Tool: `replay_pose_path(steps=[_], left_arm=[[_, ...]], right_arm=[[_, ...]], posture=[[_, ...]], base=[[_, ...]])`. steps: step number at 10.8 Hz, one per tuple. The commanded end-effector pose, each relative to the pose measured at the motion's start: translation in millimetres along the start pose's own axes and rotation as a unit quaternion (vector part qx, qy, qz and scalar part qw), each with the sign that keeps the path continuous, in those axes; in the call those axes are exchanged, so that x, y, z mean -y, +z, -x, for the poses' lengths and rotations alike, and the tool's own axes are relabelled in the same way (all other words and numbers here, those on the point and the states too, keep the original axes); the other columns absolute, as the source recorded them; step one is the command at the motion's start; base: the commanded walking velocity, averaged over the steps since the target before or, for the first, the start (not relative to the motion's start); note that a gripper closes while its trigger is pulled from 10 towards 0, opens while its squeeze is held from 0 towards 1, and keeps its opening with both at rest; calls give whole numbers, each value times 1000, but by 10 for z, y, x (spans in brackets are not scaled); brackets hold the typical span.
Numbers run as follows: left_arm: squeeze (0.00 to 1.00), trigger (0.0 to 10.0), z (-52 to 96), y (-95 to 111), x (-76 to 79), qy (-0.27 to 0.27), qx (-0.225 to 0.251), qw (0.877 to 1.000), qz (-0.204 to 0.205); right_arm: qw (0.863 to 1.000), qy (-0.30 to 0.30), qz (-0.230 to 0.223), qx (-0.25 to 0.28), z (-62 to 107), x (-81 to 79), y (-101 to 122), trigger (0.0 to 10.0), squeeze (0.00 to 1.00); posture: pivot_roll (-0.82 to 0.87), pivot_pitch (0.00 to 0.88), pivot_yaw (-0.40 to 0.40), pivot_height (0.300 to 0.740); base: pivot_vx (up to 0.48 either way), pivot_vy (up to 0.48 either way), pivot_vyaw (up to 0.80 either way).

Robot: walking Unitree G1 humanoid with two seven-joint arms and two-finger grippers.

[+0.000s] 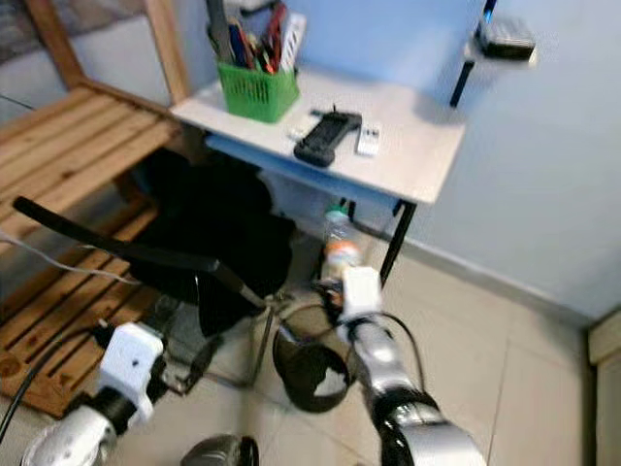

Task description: Clean up the room

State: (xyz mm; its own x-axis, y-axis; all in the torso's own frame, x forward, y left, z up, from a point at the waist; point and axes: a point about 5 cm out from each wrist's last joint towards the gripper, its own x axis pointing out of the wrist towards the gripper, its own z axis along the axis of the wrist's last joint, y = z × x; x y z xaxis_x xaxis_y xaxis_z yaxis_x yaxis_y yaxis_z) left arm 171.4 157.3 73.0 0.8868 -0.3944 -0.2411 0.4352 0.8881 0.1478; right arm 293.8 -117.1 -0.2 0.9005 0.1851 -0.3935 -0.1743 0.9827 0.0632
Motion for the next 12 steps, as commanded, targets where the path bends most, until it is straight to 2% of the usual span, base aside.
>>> replay_pose_path(steps=[1,3,5,8,9,12], left_arm=[[0,10000,18,33,29,-8,0,1000,-7],[0,10000,94,50,116,-16,-8,1000,6],[0,10000,191,-11,319,-44,-20,998,35],[0,10000,155,-115,584,-106,-36,993,42],[0,10000,163,-207,600,-116,-61,991,10],[0,10000,203,-136,658,-136,-60,988,47]], right_arm=[[1000,-1,-2,-10,-3,-3,-18,10000,0],[999,-4,15,-32,-3,-42,-67,10000,0],[999,-8,20,-39,-6,-54,-77,10000,0],[999,-13,26,-43,-28,-73,-50,10000,0],[998,-11,26,-51,-36,-108,-54,10000,0],[996,-7,31,-80,-32,-178,-117,10000,0]], posture=[[202,157,35,740],[213,193,32,740],[219,231,37,740],[213,274,48,740],[226,287,54,740],[254,308,74,740]], base=[[0,0,0],[0,0,0],[0,0,0],[0,0,0],[0,0,0],[0,0,0]])
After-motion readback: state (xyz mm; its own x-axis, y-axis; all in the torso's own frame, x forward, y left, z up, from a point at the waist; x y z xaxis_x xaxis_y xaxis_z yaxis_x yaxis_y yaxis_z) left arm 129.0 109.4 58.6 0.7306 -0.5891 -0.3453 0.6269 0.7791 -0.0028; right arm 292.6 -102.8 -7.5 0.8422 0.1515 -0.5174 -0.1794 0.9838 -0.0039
